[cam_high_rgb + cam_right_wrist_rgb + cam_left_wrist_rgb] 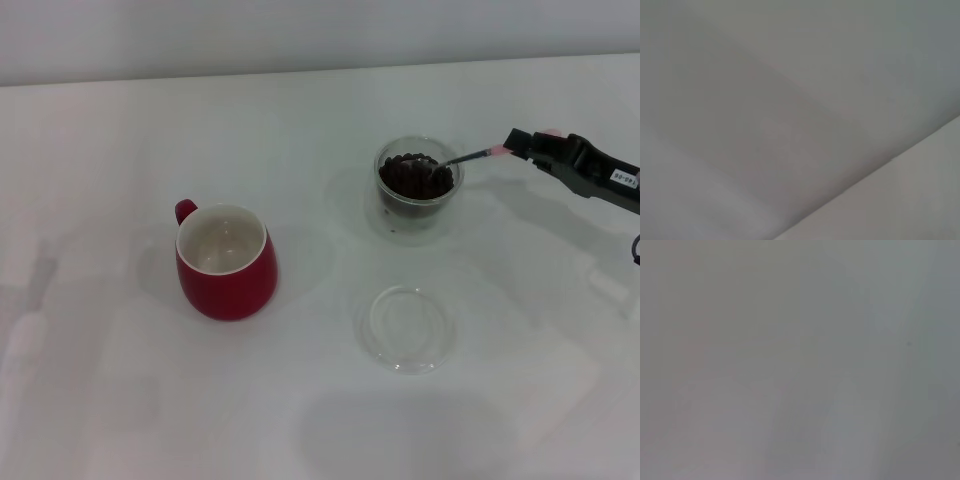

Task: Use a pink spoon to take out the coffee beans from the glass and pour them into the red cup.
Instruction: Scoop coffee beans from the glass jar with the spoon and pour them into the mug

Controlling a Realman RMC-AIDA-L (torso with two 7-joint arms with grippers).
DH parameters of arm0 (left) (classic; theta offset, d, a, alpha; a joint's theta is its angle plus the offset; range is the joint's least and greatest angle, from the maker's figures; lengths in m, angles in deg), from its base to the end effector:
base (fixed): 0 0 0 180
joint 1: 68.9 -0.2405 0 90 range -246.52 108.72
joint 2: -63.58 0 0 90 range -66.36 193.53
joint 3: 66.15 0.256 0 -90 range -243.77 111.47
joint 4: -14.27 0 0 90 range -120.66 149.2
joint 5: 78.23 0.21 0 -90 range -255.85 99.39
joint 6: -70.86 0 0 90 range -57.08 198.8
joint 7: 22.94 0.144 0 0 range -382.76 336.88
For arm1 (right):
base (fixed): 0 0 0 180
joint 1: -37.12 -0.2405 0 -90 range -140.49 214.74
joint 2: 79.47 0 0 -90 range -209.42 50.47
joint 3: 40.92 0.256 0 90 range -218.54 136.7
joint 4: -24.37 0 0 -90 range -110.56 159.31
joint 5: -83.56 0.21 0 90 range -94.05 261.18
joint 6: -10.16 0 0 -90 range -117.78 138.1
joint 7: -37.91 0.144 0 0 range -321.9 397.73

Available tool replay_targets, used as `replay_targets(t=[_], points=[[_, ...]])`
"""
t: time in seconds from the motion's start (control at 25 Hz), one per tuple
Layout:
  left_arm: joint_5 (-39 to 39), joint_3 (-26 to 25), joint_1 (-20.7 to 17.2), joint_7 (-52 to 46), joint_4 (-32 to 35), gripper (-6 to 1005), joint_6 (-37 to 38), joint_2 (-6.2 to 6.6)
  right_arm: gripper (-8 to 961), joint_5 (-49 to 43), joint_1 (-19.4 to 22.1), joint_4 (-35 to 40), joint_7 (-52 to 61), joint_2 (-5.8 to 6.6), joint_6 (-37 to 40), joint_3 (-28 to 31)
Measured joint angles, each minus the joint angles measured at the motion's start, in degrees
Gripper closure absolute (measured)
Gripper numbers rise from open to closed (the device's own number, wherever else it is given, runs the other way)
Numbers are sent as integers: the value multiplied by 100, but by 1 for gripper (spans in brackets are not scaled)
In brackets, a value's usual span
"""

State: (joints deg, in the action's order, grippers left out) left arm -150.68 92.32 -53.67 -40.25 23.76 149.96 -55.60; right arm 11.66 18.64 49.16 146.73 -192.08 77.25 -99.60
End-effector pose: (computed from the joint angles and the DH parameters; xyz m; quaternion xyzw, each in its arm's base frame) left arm -0.3538 0.2572 -0.0177 -0.6540 -0.2950 -0.3628 0.5946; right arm 0.3483 0.3197 0.0279 -0.6529 0.6019 0.3993 0.2279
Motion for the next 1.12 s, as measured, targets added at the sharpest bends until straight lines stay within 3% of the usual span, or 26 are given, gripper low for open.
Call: replay_targets(t=[0.24,0.72,1.12], points=[[-5,0,-3,0,0,107,0,0,815,16,41,-24,188,-33,75,189],[-6,0,7,0,0,107,0,-9,815,-28,29,-86,321,22,141,188],[-6,0,16,0,0,108,0,-9,815,-52,-10,-22,-420,4,279,154]])
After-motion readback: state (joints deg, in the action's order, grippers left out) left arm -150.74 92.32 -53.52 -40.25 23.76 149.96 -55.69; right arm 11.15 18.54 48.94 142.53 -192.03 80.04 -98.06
